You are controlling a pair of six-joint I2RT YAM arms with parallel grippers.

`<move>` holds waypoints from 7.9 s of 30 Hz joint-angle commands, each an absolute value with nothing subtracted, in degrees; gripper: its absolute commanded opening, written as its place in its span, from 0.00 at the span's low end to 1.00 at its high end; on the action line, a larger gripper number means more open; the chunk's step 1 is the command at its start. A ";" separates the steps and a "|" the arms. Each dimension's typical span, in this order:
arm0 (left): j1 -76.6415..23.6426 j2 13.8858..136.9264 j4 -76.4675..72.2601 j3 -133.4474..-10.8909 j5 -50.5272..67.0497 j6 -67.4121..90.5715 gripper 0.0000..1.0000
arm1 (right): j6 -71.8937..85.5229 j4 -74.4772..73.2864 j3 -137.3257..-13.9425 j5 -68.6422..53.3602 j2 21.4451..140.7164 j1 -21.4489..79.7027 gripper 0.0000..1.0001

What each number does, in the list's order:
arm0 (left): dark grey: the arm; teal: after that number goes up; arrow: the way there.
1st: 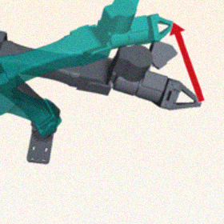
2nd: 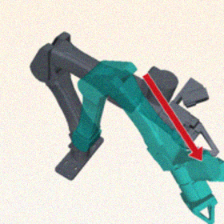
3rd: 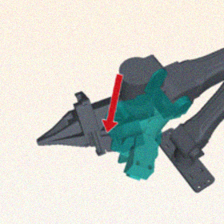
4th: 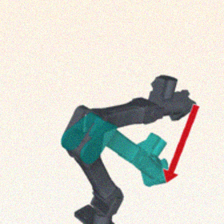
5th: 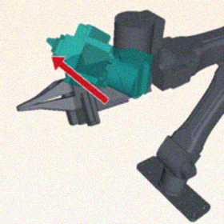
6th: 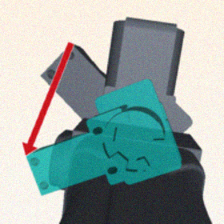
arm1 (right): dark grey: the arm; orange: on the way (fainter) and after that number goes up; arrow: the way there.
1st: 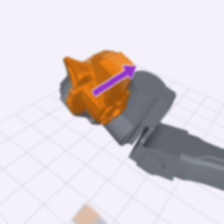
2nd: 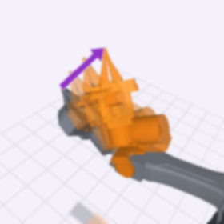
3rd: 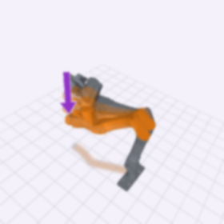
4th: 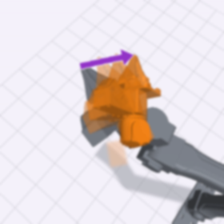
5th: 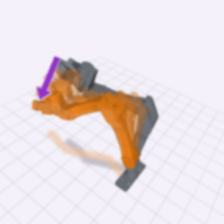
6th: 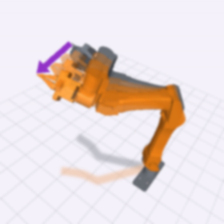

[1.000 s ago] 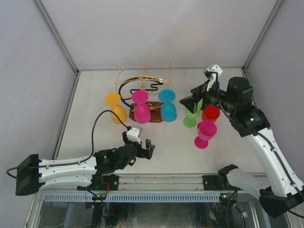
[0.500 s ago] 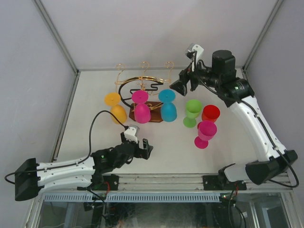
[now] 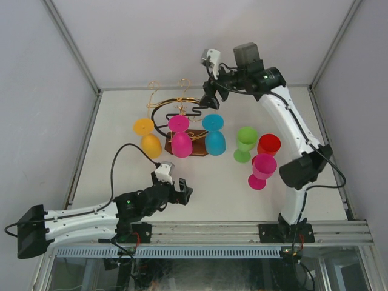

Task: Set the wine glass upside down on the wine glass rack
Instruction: Adjust the wine rack at the center of the board.

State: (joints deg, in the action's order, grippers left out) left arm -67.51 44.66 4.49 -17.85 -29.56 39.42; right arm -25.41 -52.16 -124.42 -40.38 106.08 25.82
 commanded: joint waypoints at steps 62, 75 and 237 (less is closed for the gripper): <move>-67.22 37.17 15.93 -18.54 -37.59 46.23 1.00 | -5.34 -42.90 -122.86 -6.43 111.36 39.52 0.00; -67.15 34.35 19.71 -18.76 -40.72 48.66 1.00 | 8.64 -41.35 -120.75 7.81 109.76 41.35 0.00; -41.72 101.86 33.93 -105.74 -29.67 19.95 0.44 | 16.08 -37.22 -65.65 2.57 46.52 25.31 0.94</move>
State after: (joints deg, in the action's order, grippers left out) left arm -42.39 101.69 34.61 -104.05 -30.70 19.11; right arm 17.06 -37.76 -65.41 2.50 47.35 25.58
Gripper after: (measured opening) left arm 0.477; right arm 0.942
